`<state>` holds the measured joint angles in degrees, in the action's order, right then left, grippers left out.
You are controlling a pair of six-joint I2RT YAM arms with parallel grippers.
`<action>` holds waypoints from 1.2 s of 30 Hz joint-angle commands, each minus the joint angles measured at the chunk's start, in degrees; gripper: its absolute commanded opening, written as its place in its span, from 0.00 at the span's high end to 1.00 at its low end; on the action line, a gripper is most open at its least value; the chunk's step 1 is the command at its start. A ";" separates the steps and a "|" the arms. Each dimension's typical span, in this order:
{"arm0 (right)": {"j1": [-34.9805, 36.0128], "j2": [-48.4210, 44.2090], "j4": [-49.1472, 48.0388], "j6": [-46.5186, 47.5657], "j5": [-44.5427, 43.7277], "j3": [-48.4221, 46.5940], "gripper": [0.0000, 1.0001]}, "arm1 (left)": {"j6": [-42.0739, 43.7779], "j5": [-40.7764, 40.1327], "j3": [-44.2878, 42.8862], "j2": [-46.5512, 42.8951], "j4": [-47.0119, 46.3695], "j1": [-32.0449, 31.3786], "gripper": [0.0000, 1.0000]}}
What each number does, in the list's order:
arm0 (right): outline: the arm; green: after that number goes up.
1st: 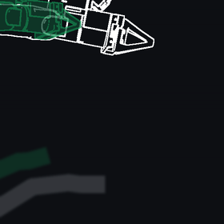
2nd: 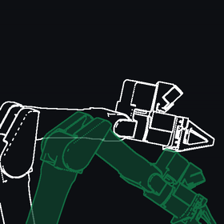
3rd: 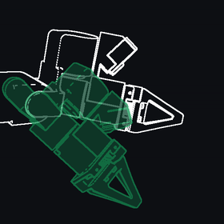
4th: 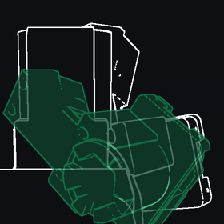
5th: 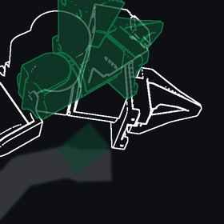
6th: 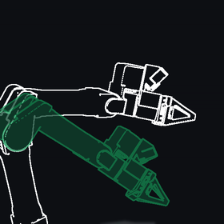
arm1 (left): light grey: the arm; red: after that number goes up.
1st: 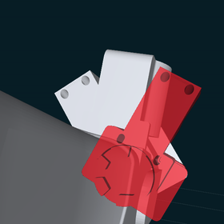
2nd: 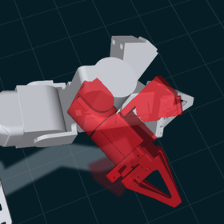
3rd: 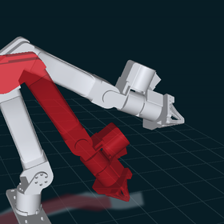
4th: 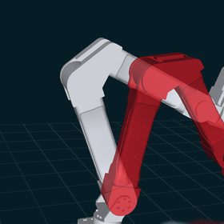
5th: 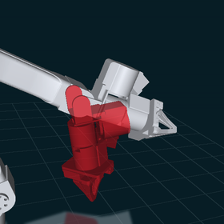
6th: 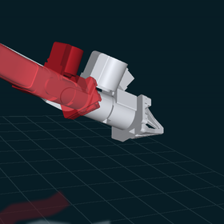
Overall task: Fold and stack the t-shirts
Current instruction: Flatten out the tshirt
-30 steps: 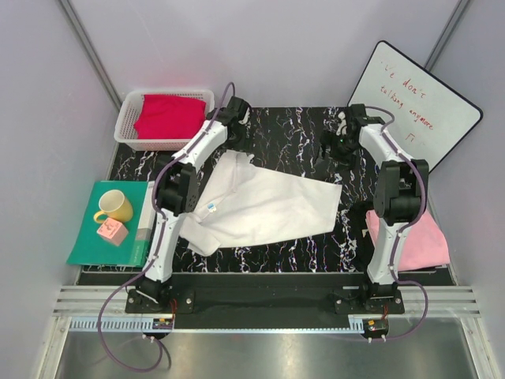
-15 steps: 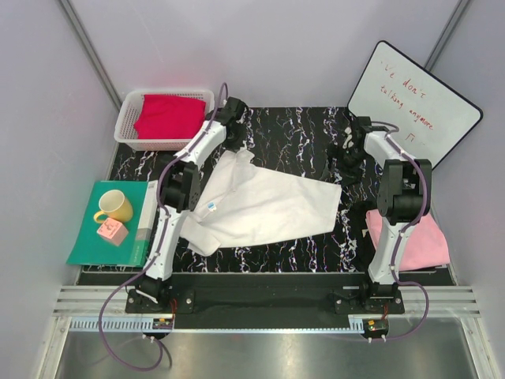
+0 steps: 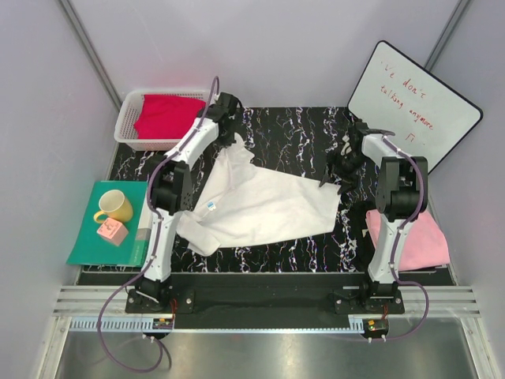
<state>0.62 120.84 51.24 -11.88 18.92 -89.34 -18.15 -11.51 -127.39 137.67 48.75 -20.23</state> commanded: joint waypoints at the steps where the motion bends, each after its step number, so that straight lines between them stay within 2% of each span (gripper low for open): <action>1: 0.17 -2.34 1.14 0.36 -6.50 -1.80 0.20 | 1.54 -2.99 1.27 -8.46 -2.34 0.19 1.00; 4: 0.17 -4.81 1.14 0.28 -10.46 -1.45 0.19 | 1.80 -3.08 2.41 -8.99 -2.26 0.19 1.00; 15: 0.08 -5.96 1.23 0.98 -13.20 -1.28 0.19 | 2.24 -3.17 5.57 -9.78 -2.26 0.19 1.00; 25: -0.01 1.85 1.05 -0.07 -13.13 -3.82 0.20 | 3.56 -3.87 5.84 -11.28 -2.17 0.19 1.00; 27: -0.10 3.26 0.79 -0.25 -12.33 -4.87 0.29 | 3.91 -4.31 5.84 -11.45 -2.17 0.28 1.00; 29: 0.08 5.28 0.53 -0.42 -10.05 -5.84 0.42 | 4.09 -4.31 5.84 -11.37 -2.08 0.28 1.00; 30: -0.01 5.90 0.35 -0.60 -9.26 -6.19 0.56 | 4.18 -4.31 5.75 -11.19 -1.91 0.28 1.00; 32: 0.08 7.22 0.26 -0.60 -6.88 -6.90 0.73 | 4.18 -4.14 5.84 -11.37 -1.82 0.37 1.00; 33: 0.08 7.22 0.00 -0.78 -6.27 -6.99 0.87 | 4.09 -3.88 5.93 -11.63 -1.56 0.28 1.00; 34: 0.08 7.05 -0.18 -0.69 -5.39 -6.90 0.95 | 4.00 -3.87 6.19 -11.80 -1.73 0.28 1.00; 35: 0.08 6.87 -0.18 -0.78 -5.03 -6.90 1.00 | 4.00 -3.79 6.28 -12.07 -1.56 0.28 1.00; 36: 0.08 6.52 -0.27 -0.69 -4.68 -6.90 1.00 | 4.09 -3.52 6.54 -12.51 -1.55 0.36 1.00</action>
<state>-0.47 125.34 54.96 -11.75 8.12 -95.57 -14.81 -14.26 -121.45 130.32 47.88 -20.23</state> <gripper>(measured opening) 0.041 0.005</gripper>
